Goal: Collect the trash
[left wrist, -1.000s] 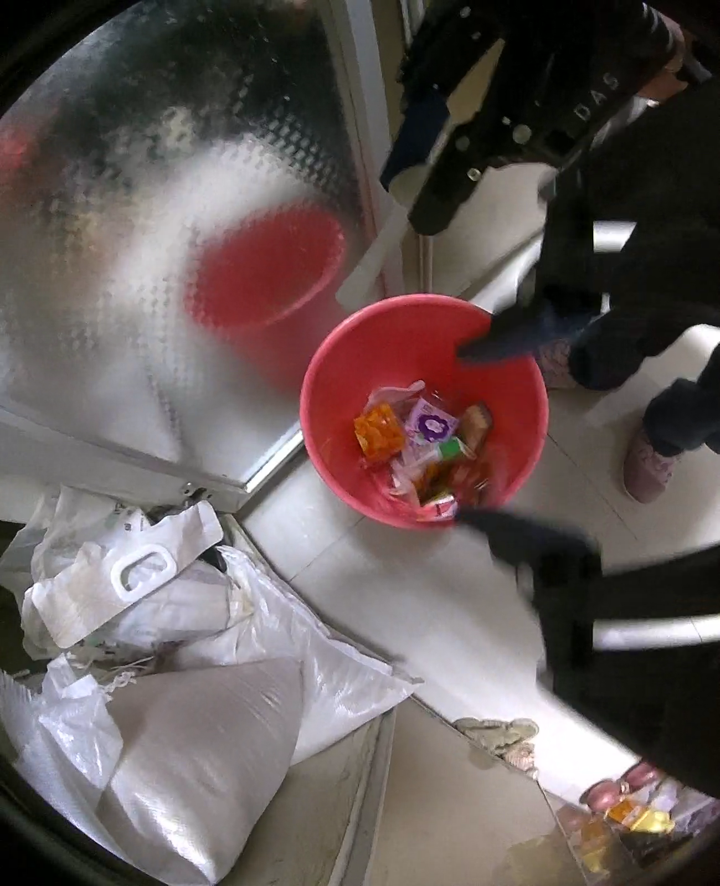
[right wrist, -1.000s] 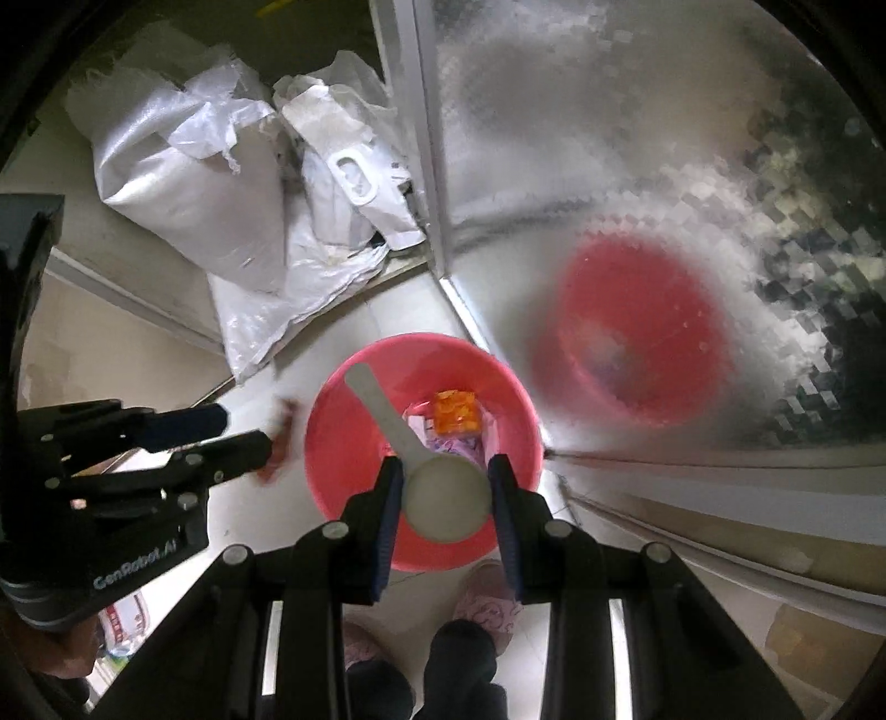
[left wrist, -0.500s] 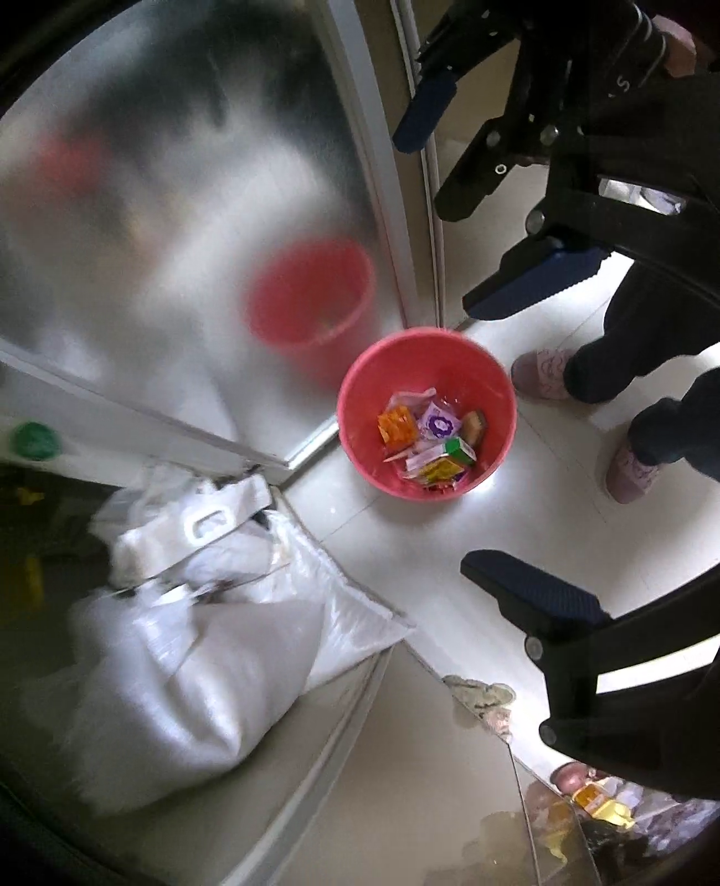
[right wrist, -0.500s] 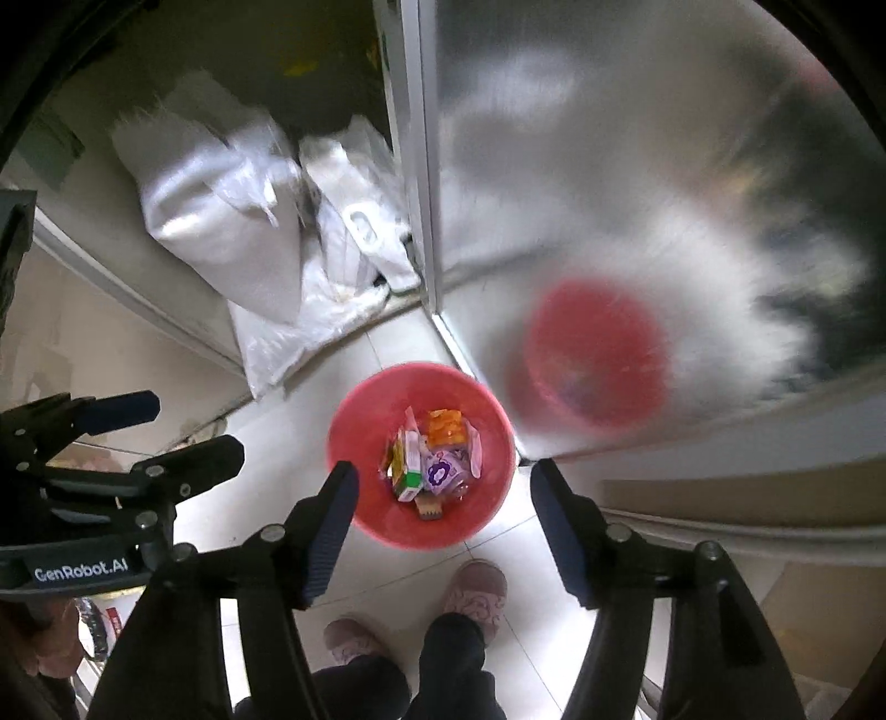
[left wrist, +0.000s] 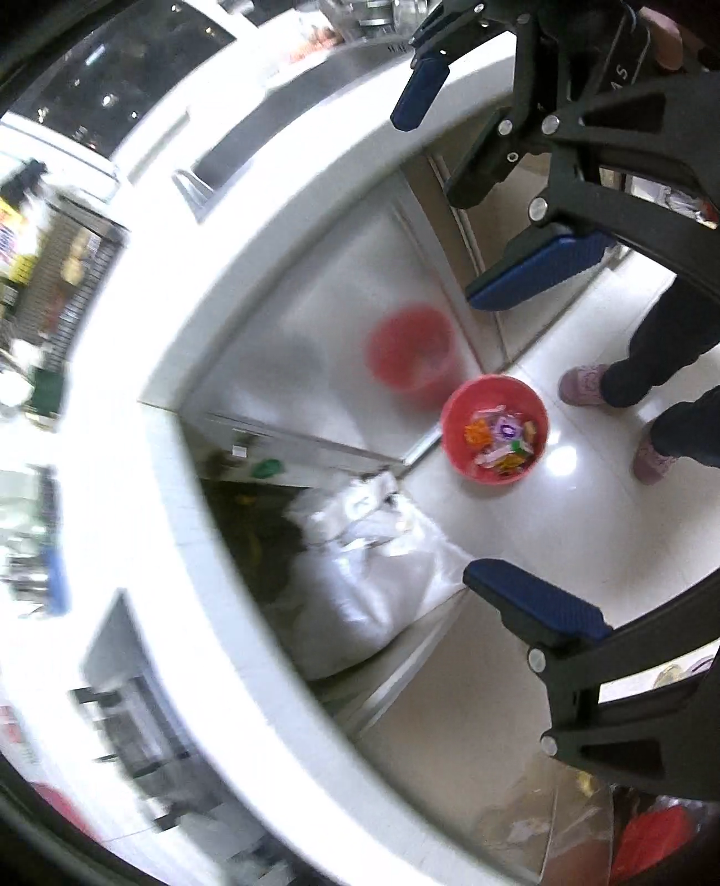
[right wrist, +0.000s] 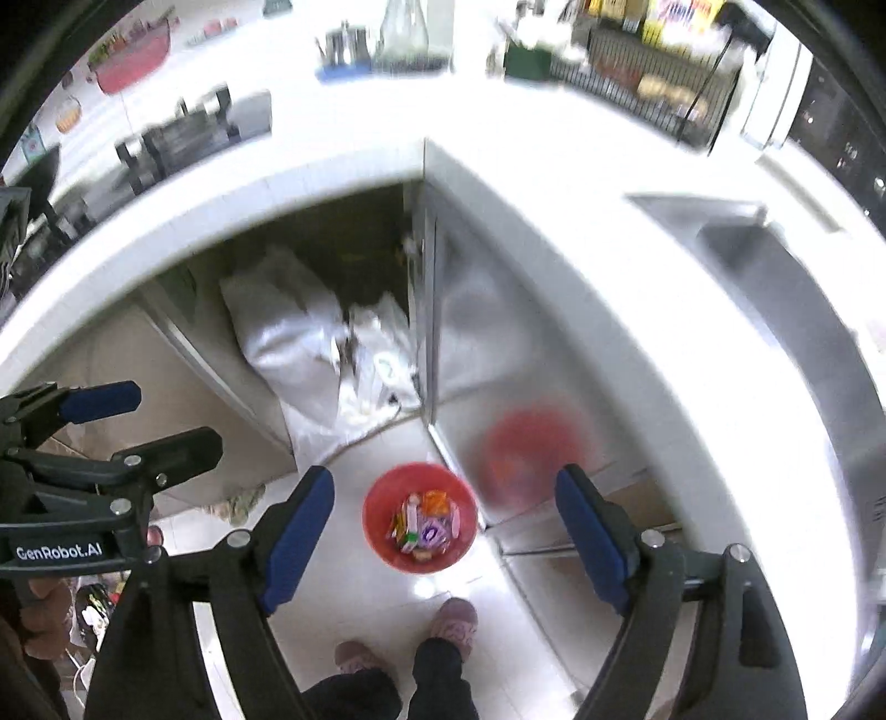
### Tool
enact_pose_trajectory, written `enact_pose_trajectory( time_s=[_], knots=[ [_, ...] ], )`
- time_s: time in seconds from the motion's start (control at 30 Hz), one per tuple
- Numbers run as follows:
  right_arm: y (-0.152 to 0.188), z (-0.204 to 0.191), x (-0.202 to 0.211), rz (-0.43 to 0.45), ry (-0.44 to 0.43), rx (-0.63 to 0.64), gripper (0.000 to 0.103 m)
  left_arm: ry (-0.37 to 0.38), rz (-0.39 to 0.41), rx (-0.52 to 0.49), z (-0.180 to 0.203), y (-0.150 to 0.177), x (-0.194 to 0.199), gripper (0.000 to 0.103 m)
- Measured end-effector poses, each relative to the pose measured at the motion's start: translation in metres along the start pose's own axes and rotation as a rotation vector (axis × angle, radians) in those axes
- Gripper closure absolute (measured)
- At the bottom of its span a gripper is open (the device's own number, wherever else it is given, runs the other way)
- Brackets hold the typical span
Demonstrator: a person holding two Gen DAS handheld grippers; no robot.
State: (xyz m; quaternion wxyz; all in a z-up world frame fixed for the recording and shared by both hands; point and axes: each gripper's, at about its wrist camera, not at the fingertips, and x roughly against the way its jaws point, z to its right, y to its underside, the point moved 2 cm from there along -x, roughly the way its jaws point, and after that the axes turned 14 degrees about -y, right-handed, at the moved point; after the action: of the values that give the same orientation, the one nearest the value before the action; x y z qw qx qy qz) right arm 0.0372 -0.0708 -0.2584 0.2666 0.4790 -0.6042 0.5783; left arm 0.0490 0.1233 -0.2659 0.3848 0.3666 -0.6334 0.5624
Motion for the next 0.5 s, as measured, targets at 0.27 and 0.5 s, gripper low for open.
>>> enact_pose_trajectory(
  time_s=[0.27, 0.5],
  knots=[
    [-0.026, -0.012, 0.110, 0.146, 0.024, 0.010, 0.015, -0.031, 0.144, 0.013, -0.008, -0.037, 0.121, 0.000],
    [-0.039, -0.020, 0.187, 0.307, 0.092, 0.045, 0.004, -0.032, 0.269, 0.021, -0.001, -0.043, 0.208, 0.000]
  ],
)
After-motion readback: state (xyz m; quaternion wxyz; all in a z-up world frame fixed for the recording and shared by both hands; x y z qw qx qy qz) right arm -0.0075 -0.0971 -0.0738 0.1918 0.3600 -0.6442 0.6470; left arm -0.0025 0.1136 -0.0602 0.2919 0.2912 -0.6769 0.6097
